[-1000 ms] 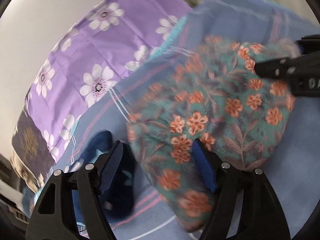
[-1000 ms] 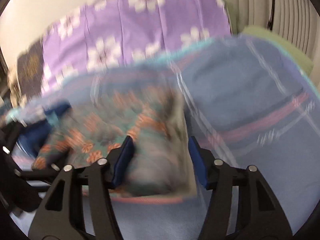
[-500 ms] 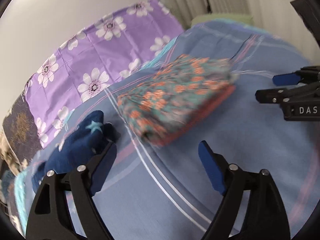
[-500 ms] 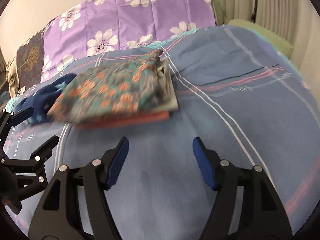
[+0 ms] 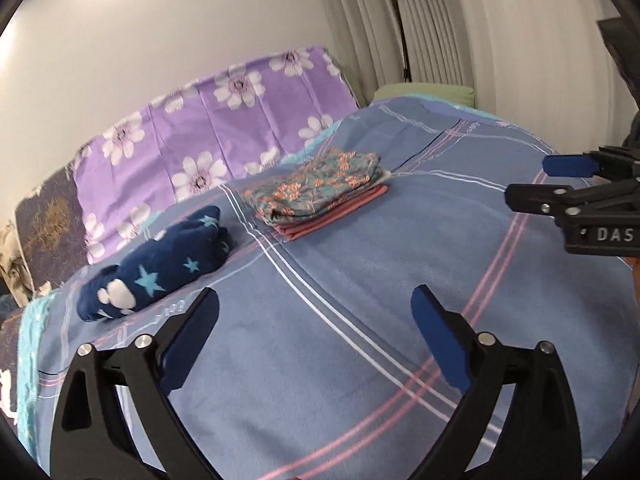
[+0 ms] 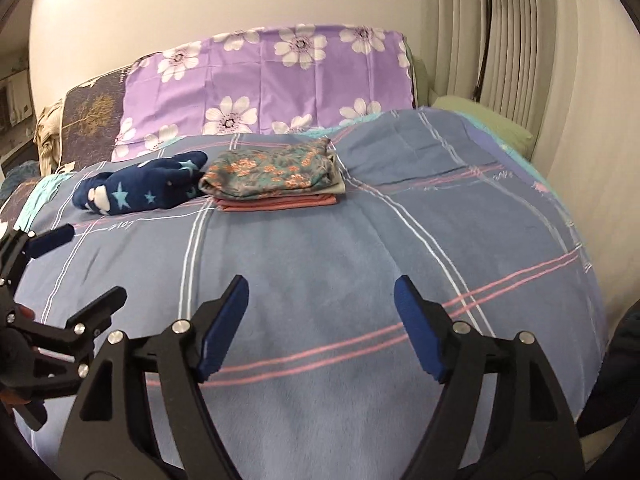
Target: Fold small clothes
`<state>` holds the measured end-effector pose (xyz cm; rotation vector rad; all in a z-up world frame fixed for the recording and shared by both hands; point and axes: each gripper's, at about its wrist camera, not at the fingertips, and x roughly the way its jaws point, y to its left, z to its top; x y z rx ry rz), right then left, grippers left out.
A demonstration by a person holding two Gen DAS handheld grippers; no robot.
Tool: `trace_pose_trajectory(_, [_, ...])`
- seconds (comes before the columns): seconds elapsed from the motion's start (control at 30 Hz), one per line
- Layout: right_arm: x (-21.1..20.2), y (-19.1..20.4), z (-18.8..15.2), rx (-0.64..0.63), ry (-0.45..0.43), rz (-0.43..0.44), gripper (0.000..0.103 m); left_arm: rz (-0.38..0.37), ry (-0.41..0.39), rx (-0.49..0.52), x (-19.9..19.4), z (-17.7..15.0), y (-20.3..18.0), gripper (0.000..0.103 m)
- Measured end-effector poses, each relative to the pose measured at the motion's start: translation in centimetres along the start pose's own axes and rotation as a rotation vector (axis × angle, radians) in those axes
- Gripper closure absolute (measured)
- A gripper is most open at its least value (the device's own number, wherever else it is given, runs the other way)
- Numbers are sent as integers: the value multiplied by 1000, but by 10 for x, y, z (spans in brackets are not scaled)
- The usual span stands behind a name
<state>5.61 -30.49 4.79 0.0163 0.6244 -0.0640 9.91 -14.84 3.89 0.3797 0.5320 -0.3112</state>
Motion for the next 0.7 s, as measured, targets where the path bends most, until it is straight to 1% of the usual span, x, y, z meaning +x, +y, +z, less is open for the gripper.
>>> trace_pose_trajectory(0.17, [-19, 9, -3, -15, -26, 5, 25, 4, -30, -21, -27, -9, -1, 5])
trace_pose_trajectory(0.27, [-26, 12, -6, -18, -29, 1, 25, 25, -42, -34, -40, -15, -2, 5])
trace_pose_trajectory(0.4, [-35, 15, -9, -23, -39, -4, 25, 24, -52, -37, -52, -17, -5, 5])
trace_pose_trajectory(0.47, [-39, 16, -10, -26, -46, -4, 24, 53, -58, -29, -57, -16, -8, 4])
trace_pose_trajectory(0.53, [-43, 17, -11, -31, -51, -5, 24, 61, -60, -27, -61, -15, -10, 4])
trace_pose_trajectory(0.6, [-45, 18, -13, -33, -49, -5, 22, 51, -61, -30, -64, -14, -10, 4])
trace_pose_trajectory(0.67, [-44, 17, -15, -34, -43, -5, 14, 55, -60, -29, -68, -15, -11, 4])
trace_pose_trajectory(0.7, [-44, 17, -16, -34, -42, -7, 13, 59, -60, -26, -69, -16, -12, 3])
